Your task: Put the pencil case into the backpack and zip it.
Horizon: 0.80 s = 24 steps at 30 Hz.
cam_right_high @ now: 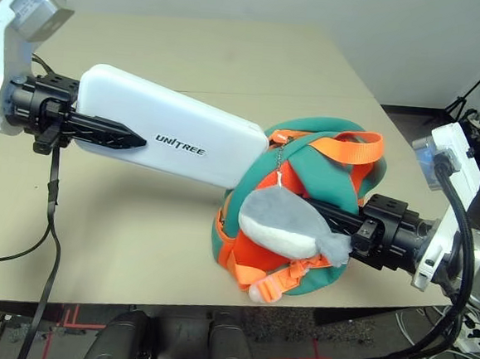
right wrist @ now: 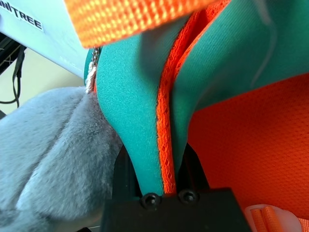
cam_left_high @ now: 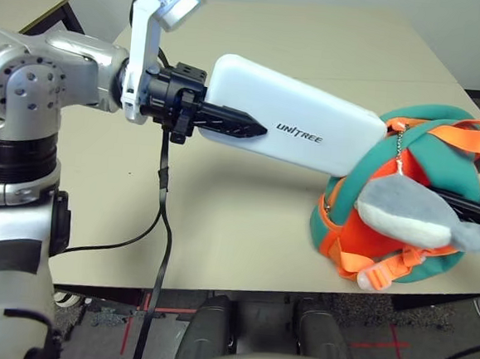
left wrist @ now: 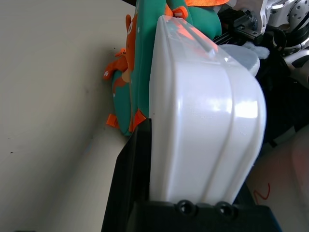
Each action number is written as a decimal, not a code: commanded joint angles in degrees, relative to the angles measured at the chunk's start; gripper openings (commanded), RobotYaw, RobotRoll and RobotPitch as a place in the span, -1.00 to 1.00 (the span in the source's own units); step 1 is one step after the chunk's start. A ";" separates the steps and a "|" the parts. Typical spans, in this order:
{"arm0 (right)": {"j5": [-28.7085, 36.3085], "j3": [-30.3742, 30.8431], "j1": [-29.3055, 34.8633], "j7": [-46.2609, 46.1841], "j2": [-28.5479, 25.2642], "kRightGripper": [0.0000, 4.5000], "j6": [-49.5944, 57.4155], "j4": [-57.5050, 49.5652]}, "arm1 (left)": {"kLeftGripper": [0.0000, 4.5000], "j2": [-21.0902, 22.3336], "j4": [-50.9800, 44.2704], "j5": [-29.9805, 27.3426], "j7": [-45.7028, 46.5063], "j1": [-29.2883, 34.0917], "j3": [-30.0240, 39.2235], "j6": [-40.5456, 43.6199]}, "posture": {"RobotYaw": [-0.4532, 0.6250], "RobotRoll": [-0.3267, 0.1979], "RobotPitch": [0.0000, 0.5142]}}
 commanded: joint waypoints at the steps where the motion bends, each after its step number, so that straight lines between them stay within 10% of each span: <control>1: -0.25 0.01 0.30 -0.30 -0.26 -0.91 -0.06 -0.62 | -0.43 -1.77 -2.11 -1.84 0.26 1.11 -1.61 0.01 | -0.37 0.25 -0.62; 13: -0.26 0.36 0.79 -1.57 0.65 -0.91 -0.83 -1.28 | -0.43 -1.10 -1.88 3.91 -1.64 2.67 -11.78 -6.64 | -0.39 0.25 -0.59; 24: -2.41 5.79 -3.63 -1.19 0.80 -0.91 -3.18 -0.29 | -0.43 -11.55 11.12 17.18 -3.10 -6.36 -22.67 -18.80 | -0.36 0.25 -0.63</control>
